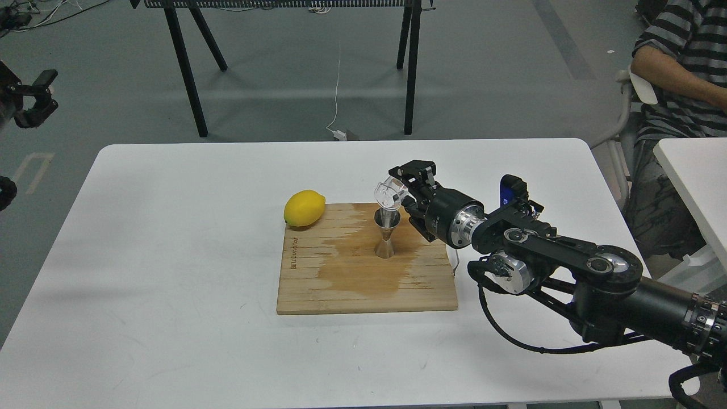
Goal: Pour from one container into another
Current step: 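Tilt the glass cup with the right gripper to pour into the jigger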
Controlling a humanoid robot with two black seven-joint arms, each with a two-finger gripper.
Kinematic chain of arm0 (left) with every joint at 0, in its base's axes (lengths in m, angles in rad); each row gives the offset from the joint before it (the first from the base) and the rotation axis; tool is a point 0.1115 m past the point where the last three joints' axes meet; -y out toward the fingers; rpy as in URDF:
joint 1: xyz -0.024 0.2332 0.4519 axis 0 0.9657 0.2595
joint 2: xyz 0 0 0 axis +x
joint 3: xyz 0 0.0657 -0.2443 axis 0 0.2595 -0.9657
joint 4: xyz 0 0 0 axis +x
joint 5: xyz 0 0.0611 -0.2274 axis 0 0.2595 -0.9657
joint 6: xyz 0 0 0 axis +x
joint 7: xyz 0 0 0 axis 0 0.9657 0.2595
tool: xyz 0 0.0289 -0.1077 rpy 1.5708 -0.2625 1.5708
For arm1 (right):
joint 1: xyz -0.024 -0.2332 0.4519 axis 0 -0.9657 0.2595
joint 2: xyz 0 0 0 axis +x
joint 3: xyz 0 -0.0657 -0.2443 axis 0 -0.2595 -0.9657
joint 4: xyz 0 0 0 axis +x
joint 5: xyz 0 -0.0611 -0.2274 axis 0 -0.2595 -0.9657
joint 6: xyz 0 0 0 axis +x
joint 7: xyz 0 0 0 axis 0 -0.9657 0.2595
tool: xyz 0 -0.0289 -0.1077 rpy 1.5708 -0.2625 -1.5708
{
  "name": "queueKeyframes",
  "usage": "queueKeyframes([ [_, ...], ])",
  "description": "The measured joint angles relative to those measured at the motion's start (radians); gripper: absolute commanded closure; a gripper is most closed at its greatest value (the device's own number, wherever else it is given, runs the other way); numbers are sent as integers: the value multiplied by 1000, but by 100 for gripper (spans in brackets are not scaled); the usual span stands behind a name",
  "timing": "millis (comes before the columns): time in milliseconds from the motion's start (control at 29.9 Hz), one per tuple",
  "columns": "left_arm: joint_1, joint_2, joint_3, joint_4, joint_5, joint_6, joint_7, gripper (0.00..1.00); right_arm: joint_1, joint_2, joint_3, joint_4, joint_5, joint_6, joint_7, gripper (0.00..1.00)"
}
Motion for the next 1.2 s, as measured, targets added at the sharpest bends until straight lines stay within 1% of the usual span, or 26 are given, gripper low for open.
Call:
queueKeyframes([
  [1036, 0, 1, 0, 0, 0, 0, -2, 1, 27, -11, -10, -21, -81, 1, 2, 84],
  [1204, 0, 1, 0, 0, 0, 0, -2, 1, 37, -11, -44, -21, -86, 1, 2, 84],
])
